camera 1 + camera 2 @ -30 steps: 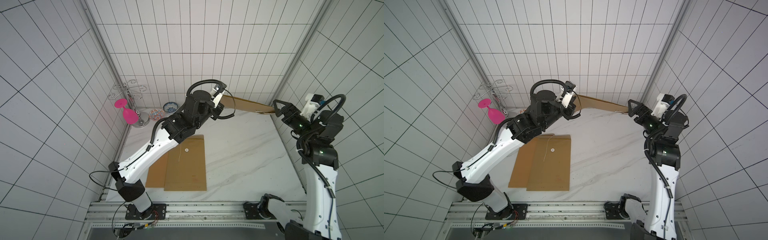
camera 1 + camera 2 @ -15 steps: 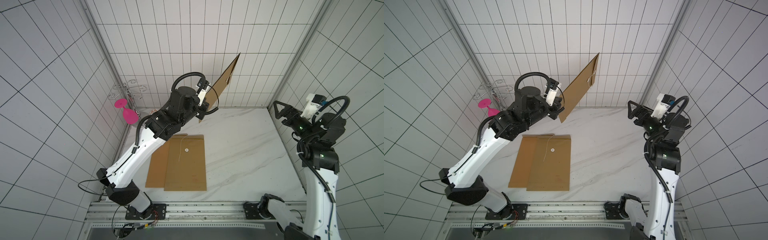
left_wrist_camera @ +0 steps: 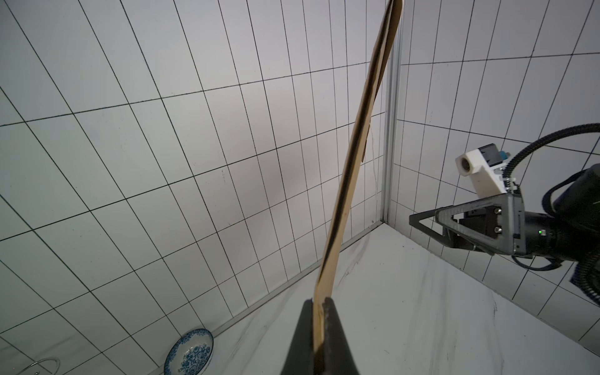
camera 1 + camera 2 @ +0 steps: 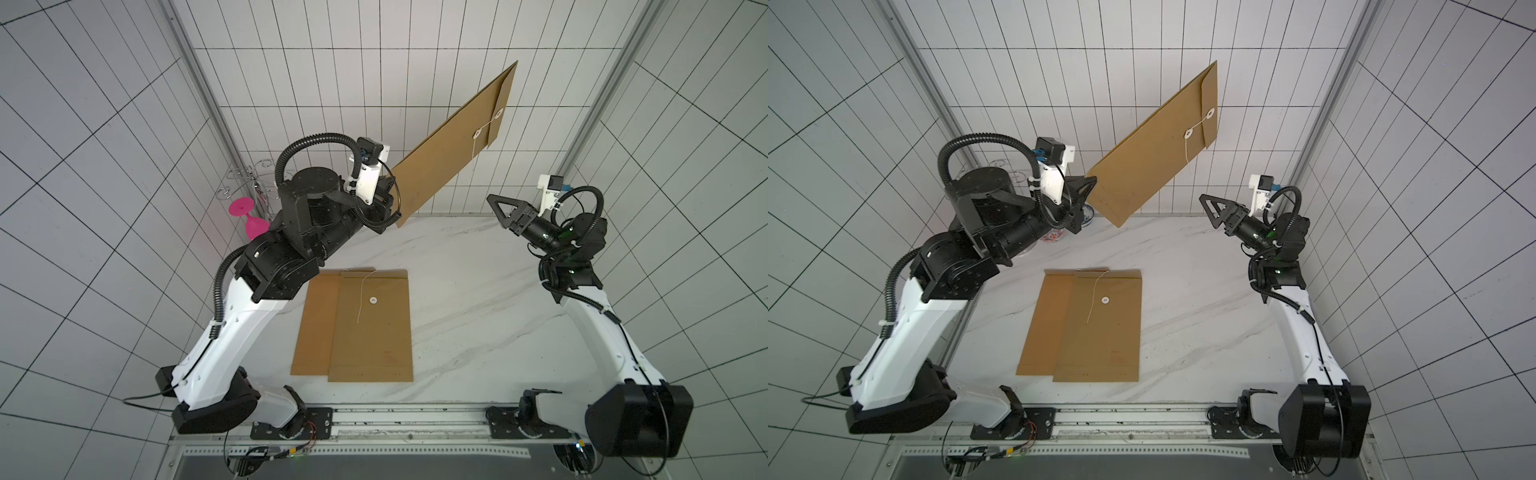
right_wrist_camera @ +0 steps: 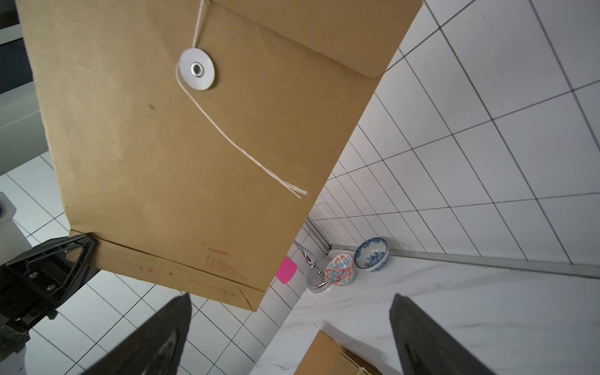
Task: Open the file bag
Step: Pick up the file bag from the center of the board.
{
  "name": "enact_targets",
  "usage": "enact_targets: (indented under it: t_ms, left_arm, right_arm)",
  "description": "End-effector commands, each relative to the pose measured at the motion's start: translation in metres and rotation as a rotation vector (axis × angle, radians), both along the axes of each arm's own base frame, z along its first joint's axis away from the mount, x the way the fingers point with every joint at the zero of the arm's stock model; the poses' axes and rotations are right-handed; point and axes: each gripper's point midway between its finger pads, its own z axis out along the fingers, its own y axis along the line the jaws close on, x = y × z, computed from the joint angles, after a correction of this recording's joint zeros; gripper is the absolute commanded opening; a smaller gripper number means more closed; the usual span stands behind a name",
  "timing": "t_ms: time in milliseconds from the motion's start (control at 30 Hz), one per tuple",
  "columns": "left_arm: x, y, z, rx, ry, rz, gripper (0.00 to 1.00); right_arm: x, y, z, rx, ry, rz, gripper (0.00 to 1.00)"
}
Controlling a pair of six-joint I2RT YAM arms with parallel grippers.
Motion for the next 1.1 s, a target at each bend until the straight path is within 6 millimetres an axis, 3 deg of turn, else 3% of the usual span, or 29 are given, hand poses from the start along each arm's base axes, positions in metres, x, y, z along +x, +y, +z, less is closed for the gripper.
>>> enact_targets:
  t_ms: [0, 333, 667, 967, 1067]
  left_arm:
    - [-0.027, 0.011, 0.035, -0.135, -0.037, -0.069, 0.0]
    - [-0.067, 0.025, 0.063, -0.251, -0.111, -0.186, 0.0]
    - [-0.083, 0.033, 0.071, -0.282, -0.163, -0.223, 0.0]
    - [-0.083, 0.043, 0.063, -0.317, -0.151, -0.186, 0.0]
    - [-0.082, 0.044, 0.06, -0.318, -0.139, -0.177, 0.0]
  right_arm:
    - [-0.043, 0.012, 0.078, 0.079, -0.271, 0.148, 0.99]
    - [-0.051, 0.042, 0.124, 0.093, -0.362, 0.266, 0.98]
    - [-0.048, 0.064, 0.157, 0.134, -0.397, 0.356, 0.95]
    - [-0.069, 0.061, 0.189, 0.211, -0.472, 0.41, 0.65]
    - [-0.073, 0.058, 0.192, 0.237, -0.477, 0.401, 0.51]
